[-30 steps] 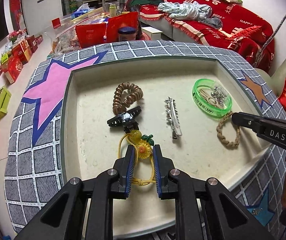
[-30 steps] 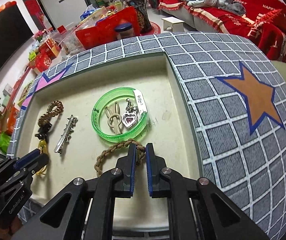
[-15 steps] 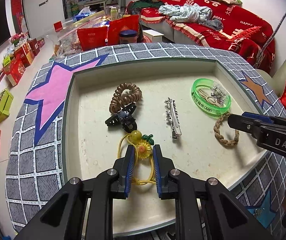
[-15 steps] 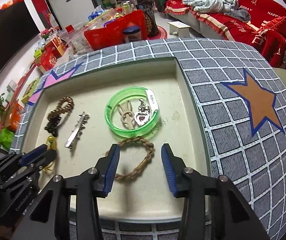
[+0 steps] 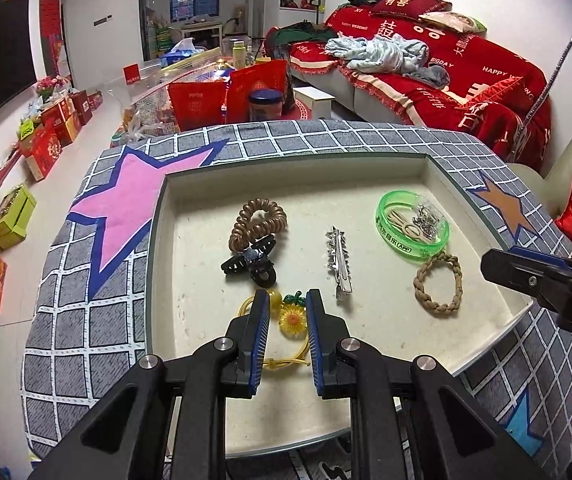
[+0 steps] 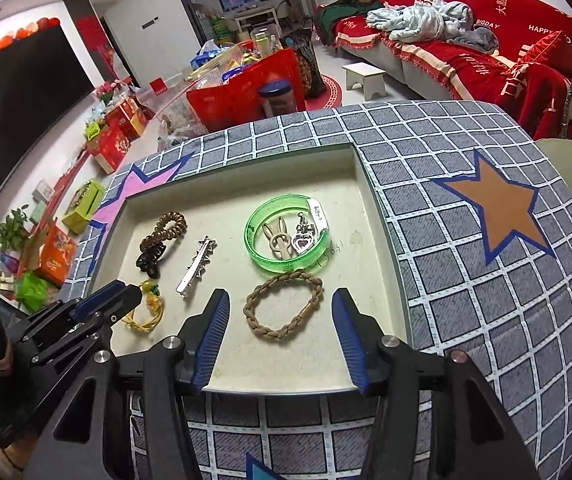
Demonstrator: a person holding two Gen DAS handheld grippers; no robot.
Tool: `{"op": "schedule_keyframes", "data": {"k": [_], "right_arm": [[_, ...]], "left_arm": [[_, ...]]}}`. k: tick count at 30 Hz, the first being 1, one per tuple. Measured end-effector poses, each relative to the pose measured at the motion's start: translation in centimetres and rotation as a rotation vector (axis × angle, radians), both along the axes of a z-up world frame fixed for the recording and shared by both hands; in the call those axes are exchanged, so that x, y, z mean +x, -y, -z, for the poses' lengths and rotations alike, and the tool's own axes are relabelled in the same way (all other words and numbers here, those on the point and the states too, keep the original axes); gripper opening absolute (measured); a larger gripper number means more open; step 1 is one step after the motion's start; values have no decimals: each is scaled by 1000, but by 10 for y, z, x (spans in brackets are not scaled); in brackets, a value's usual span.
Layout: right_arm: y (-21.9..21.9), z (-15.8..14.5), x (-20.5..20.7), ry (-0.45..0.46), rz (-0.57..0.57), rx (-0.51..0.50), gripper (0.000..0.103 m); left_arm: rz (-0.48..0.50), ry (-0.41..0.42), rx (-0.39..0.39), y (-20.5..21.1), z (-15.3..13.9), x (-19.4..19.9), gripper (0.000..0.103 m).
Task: Organize jewelry
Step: 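Carry both items into the box and open both tools to release them, then withdraw both tools from the box toward the pastel bead bracelet and heart pendant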
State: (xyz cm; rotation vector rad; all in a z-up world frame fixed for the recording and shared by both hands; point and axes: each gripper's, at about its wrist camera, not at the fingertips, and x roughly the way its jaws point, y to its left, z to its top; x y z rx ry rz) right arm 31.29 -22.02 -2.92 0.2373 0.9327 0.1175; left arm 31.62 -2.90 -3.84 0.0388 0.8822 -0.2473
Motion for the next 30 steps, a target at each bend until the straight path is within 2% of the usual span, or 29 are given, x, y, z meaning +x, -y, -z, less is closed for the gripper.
{"op": "schedule_keyframes", "data": {"k": [1, 2, 3, 4, 6, 16, 20, 26, 28, 29, 30], "right_arm": [[1, 0, -1, 0, -1, 1, 57], [0, 0, -1, -1, -1, 0, 57], [0, 0, -1, 0, 0, -2, 57], [1, 0, -2, 1, 0, -1, 57], [1, 0, -2, 2, 1, -2, 57], [2, 1, -3, -2, -1, -9, 57], [-1, 0, -4, 8, -14, -4, 71], [-7, -9, -10, 64, -28, -23, 85], [-9, -13, -14, 88, -28, -25, 91], [-9, -14, -15, 96, -27, -22, 102], [-9, -16, -17, 105, -24, -14, 103]], "left_arm": [[-1, 1, 1, 0, 0, 0, 37], [-4, 3, 7, 0, -1, -1, 54], [-10, 4, 13, -1, -1, -2, 73], [-26, 15, 19, -2, -2, -3, 103], [-61, 75, 33, -5, -9, -9, 103], [-63, 96, 65, -6, -15, -12, 103], [-78, 92, 78, -9, -14, -13, 103], [-70, 90, 77, -10, -14, -15, 103], [-65, 93, 80, -11, -14, -19, 103], [-61, 96, 80, -11, -15, -20, 103], [-57, 97, 77, -11, -15, -22, 103]]}}
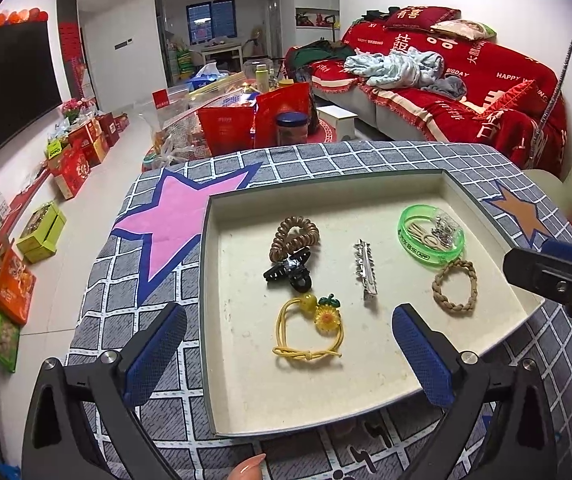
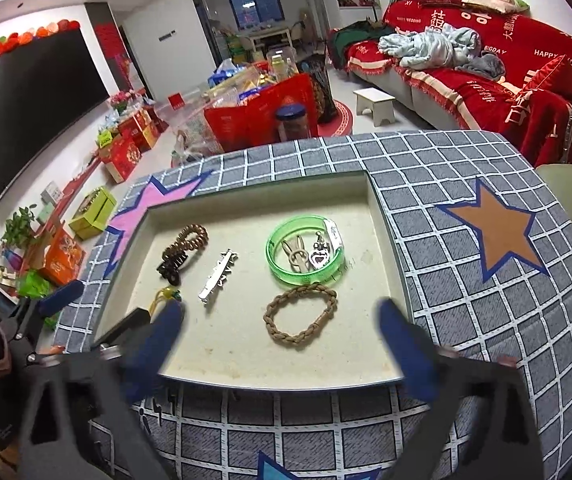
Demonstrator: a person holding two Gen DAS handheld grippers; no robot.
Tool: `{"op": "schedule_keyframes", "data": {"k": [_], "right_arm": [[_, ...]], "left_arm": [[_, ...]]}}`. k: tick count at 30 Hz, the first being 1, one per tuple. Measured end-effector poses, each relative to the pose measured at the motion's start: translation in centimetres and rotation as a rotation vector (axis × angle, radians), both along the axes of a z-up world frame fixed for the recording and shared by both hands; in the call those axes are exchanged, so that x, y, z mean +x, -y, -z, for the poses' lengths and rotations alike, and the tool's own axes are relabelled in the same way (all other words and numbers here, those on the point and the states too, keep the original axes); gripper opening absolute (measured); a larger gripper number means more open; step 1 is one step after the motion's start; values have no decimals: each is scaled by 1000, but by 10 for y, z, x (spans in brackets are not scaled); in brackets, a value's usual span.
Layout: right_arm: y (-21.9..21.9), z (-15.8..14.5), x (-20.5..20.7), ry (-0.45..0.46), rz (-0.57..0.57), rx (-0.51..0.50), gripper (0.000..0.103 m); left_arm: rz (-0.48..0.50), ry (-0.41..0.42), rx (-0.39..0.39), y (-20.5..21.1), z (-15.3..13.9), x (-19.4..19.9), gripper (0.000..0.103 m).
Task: Organize jewelry
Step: 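Withdraw both tools from the box toward the pastel bead bracelet and heart pendant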
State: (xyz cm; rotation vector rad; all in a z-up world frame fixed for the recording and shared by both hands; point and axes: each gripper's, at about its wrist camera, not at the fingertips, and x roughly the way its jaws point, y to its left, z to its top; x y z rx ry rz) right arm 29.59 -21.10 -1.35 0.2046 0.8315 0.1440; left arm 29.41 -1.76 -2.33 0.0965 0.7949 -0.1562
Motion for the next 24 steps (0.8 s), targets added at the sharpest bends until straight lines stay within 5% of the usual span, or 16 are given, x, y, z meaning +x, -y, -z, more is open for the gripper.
{"op": "schedule_keyframes", "data": {"k": [12, 19, 24], "right_arm": [[4, 0, -22, -43, 2, 2, 103], [9, 5, -48, -72, 3, 20, 103], [8, 14, -67, -97, -6, 16, 103]], "left_arm": [[-13, -38, -15, -11, -2, -20, 103], [-47, 7, 73, -20, -1, -51, 103], [-41, -60, 9, -32, 8, -67, 103]]}}
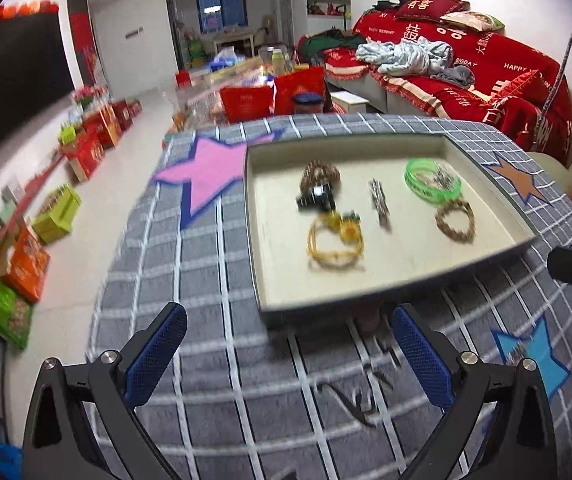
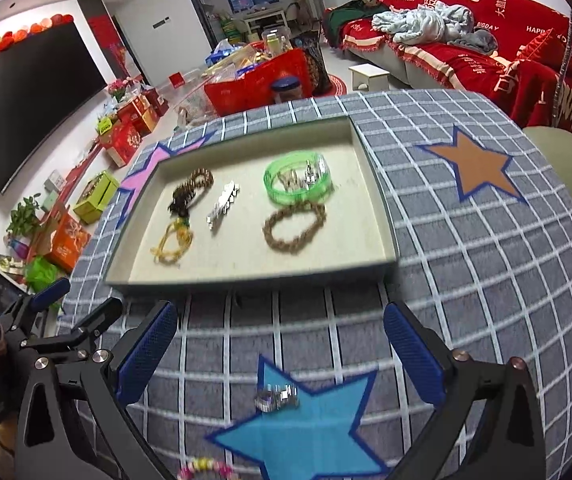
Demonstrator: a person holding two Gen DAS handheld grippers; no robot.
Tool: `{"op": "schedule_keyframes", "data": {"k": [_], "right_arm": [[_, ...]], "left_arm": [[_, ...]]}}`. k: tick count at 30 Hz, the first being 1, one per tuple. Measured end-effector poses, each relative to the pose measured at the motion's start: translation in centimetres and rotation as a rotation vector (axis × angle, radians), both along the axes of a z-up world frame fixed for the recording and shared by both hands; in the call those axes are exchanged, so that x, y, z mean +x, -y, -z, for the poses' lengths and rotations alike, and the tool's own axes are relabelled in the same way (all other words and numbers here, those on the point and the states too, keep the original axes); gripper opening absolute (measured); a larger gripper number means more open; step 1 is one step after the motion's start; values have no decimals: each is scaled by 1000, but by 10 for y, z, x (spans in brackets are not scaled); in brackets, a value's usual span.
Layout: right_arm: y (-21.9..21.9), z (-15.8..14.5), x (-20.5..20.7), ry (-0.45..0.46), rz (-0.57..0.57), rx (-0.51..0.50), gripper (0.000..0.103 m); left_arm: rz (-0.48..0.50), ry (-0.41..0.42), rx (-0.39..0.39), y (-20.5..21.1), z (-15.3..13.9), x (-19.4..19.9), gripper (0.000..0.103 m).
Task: Organize jewelry
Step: 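Withdraw both tools from the box toward the pastel bead bracelet and heart pendant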
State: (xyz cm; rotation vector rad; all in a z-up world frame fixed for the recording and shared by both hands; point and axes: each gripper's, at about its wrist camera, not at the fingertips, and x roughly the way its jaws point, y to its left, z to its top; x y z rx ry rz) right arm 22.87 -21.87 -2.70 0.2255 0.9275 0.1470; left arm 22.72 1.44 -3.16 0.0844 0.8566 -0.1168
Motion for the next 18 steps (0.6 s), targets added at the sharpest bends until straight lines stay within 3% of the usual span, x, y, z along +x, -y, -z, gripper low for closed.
{"op": "schedule_keyframes", "data": {"k": [8, 18], "right_arm": [[6, 23, -29, -62, 22, -9, 103], [19, 37, -55, -90, 59, 2, 103]], "left_arm": [[67, -85, -97, 0, 12, -41, 103], [149, -135, -104, 28, 21, -88, 103]]}}
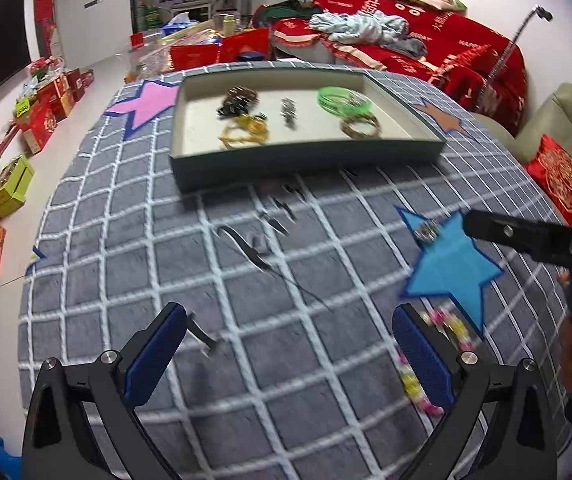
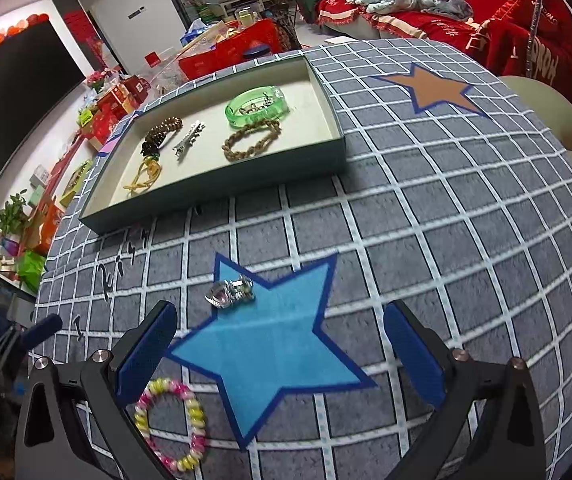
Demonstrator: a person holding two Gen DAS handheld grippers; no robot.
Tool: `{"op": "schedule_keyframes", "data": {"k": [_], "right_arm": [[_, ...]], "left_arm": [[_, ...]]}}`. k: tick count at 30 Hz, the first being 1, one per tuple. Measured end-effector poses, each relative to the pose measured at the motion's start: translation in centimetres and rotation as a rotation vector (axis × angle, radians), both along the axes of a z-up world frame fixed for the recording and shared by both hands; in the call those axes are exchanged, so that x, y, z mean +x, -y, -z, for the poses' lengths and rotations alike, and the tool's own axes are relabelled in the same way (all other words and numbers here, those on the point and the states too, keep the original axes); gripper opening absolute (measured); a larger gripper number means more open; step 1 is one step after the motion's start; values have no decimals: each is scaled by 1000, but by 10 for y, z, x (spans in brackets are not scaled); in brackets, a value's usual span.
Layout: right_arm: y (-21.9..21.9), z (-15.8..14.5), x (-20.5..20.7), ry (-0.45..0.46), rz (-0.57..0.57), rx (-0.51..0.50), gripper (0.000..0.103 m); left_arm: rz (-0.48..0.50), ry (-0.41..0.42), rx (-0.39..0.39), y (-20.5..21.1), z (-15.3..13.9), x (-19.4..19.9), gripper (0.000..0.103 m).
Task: Organize jewelry
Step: 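Withdraw both tools from the box toward the pastel bead bracelet and heart pendant, then grasp the pastel bead bracelet with the left tool while the right tool grasps the heart pendant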
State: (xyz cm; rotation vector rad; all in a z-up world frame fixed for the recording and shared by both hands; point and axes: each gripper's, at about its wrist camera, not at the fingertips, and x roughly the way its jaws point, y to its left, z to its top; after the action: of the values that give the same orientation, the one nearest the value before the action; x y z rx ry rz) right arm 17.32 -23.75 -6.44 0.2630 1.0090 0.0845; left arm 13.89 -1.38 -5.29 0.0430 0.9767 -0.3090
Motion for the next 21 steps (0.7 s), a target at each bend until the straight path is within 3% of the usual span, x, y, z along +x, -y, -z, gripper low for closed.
{"op": "schedule_keyframes", "data": {"k": [11, 18, 21], "right_arm": [[-18, 4, -2, 9, -56, -48, 102], [-33, 9, 11, 10, -113, -75, 80], [-41, 13, 15, 10, -144, -98, 76]], "left_arm": [[2, -41, 29, 23, 11, -24, 103], [11, -43, 35, 34, 14, -27, 103], [15, -44, 46, 40, 15, -29, 103]]}}
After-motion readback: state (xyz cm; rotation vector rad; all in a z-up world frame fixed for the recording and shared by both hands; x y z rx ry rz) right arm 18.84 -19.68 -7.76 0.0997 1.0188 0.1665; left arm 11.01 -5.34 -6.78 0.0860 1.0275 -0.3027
